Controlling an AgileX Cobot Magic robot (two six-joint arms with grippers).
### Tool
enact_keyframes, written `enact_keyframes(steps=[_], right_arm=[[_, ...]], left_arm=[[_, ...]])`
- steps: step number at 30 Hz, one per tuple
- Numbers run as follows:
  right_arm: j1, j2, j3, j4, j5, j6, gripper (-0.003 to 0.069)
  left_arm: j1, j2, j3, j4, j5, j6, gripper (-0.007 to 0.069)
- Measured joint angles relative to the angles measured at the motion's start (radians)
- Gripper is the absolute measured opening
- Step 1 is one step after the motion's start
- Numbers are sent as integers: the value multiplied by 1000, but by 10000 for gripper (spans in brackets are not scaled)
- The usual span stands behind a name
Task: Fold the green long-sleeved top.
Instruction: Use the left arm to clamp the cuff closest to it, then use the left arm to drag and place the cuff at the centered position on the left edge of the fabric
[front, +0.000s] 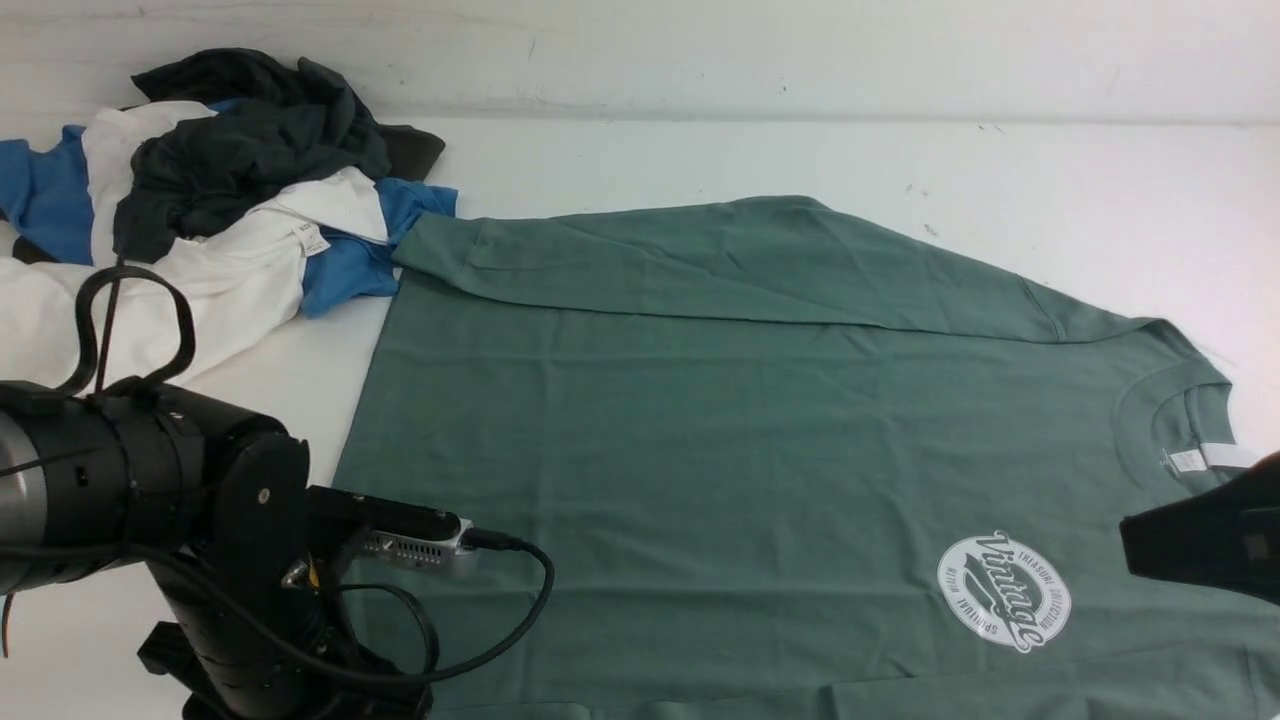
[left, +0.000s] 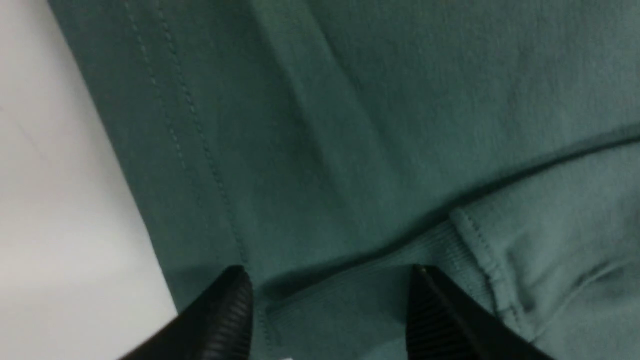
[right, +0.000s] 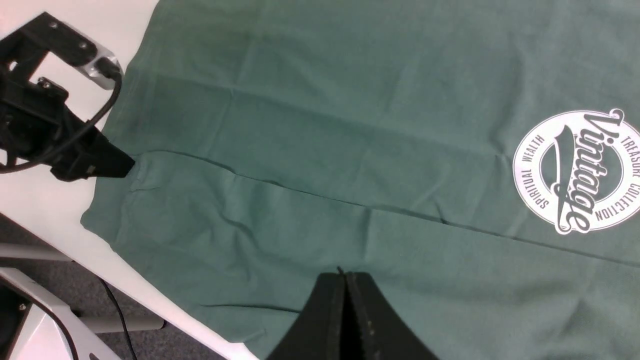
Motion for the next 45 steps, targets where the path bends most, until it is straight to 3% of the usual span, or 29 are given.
enact_keyframes(steps=[5, 8, 13, 16, 27, 34, 37, 45], right_arm=[[0, 0, 0, 0, 0, 0, -15], [0, 0, 0, 2, 0, 0, -15], [0, 0, 0, 3, -5, -3, -15], [0, 0, 0, 3, -7, -3, -15], [0, 0, 0, 3, -14, -11, -15], [0, 0, 0, 11, -18, -11, -15], [0, 0, 0, 38, -25, -17, -15], [0, 0, 0, 55, -44, -26, -15]], left_arm=[[0, 3, 0, -11, 2, 0, 385], [0, 3, 0, -13, 8, 0, 329], [-1, 3, 0, -29, 22, 22, 87], [-8, -1, 0, -49, 37, 57, 15], [-60, -234, -129, -79, 176, 102, 9], [-59, -253, -517, -17, 288, 105, 9], [-59, -166, -779, 20, 333, 105, 9], [-35, 131, -1136, 171, 405, 80, 9]])
